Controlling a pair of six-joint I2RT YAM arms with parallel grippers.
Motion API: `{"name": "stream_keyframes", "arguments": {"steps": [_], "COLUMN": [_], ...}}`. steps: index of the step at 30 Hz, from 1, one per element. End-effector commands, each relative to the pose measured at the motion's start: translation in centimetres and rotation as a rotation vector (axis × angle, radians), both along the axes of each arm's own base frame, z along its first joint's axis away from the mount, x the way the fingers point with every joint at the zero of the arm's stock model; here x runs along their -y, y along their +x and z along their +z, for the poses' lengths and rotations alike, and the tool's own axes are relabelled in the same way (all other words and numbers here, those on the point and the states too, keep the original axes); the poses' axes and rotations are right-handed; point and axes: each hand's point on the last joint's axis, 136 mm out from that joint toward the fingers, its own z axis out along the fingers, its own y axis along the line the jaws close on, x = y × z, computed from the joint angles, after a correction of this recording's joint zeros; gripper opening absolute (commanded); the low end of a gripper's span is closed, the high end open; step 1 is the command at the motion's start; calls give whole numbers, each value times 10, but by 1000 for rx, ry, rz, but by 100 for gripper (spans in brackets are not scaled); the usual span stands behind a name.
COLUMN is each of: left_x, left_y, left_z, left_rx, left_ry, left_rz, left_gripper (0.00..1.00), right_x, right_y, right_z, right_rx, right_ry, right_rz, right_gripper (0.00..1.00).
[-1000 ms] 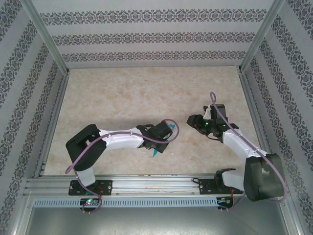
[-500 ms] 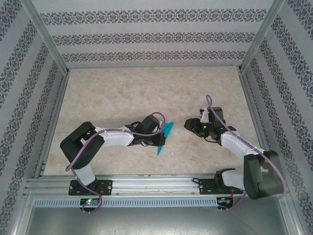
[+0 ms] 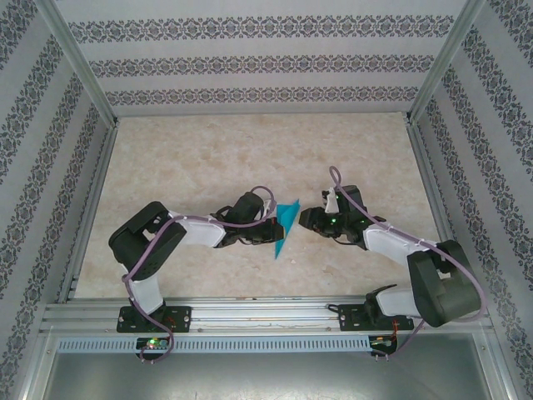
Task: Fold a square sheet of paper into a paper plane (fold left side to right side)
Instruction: Fold the wing for the fifth time at the center of the table.
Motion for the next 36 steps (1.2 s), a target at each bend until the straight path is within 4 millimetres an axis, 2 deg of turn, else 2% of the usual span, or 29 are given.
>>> {"name": "stream_keyframes", "arguments": {"steps": [1,14,36], "left_x": [8,16,7], "left_y": [8,16,23], "left_z": [8,2,5], "left_rx": [-10,-56,-40], "left_ry": [-90,-164,-184], "left_rz": [14,42,81], "left_gripper": [0,0,0], "right_x": [-3,-11,-23], "right_y": [4,18,45], "right_z": [-4,-10,-17], "right_rx": [12,14,0], "right_ry": [3,46,90], "right_rz": [-26,-61,-82], "right_gripper": [43,42,40]}}
